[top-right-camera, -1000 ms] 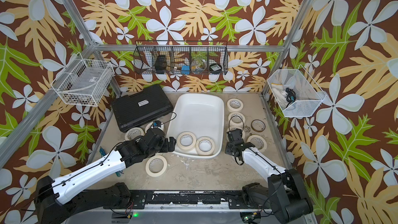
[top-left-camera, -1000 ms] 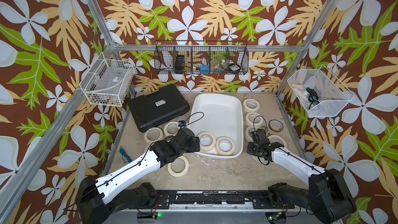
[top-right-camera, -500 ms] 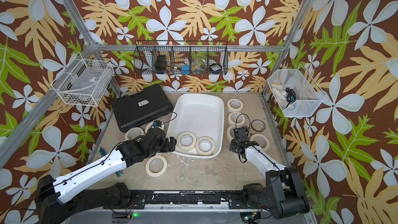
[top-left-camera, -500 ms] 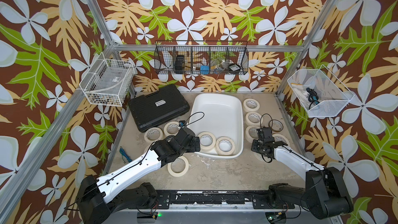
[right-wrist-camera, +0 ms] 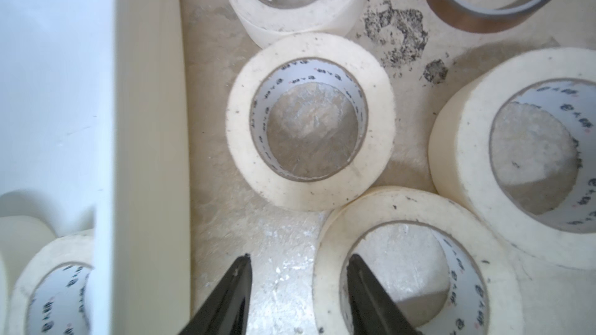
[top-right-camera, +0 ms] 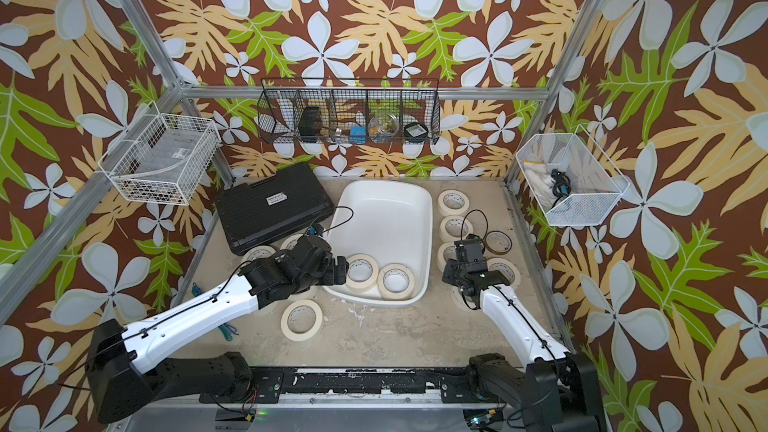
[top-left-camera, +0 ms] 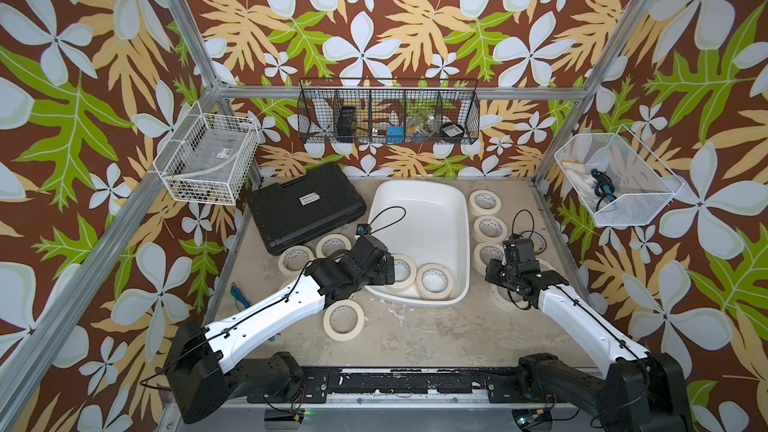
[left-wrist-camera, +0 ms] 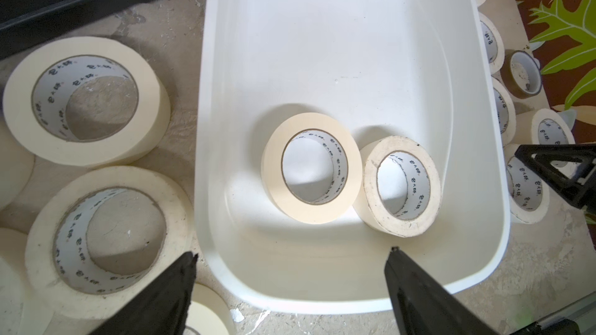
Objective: Take out the art tape in the storage box
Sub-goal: Place the art tape at the center of the board, then pick up the art tape from the storage box.
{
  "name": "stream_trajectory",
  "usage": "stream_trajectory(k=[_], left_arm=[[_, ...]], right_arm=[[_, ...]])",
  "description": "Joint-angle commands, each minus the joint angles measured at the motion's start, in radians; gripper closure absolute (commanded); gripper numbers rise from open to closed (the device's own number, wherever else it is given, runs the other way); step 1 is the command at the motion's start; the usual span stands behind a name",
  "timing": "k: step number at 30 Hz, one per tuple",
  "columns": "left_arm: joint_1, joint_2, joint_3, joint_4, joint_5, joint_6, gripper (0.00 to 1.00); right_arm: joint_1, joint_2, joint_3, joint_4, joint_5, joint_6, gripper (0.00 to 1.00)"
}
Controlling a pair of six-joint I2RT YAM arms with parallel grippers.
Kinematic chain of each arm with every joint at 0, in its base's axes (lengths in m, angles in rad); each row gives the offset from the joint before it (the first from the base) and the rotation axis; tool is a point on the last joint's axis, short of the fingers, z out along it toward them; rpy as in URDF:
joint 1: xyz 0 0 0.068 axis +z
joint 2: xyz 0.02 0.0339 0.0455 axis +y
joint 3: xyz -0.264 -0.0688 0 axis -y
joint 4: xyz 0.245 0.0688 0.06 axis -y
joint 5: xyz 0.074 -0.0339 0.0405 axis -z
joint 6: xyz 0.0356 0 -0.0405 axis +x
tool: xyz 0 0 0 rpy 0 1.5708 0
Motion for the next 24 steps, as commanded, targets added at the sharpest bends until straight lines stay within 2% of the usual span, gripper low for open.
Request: stream_trajectory(k=[1,7,12,18,24], left_arm=[[0.001,0.062,0.07,-0.029,0.023,0.059,0.08],[0.001,0.215,0.221,-0.098,0.03,0.098,0.13],[0.002,0.32,0.303,-0.156,0.018,0.138,0.32],[0.002,0.434,0.343,-0.234,-0.059,0.167,0.35],[0.019,0.475,0.321,-0.228,-0.094,0.157,0.36]], right_arm=[[0.017,-0.032,0.031,-0.076,-0.04,-0.017,0.48],[0.062,-0.095,0.078,-0.13,-0.076,-0.018,0.48],[0.086,-0.112,0.096,-0.14,-0.115,-0.021,0.48],[0.097,-0.127,0.112,-0.158,-0.101,-0.013,0.48],[0.101,-0.141,0.13,-0.178,-0.099,-0.029,0.48]])
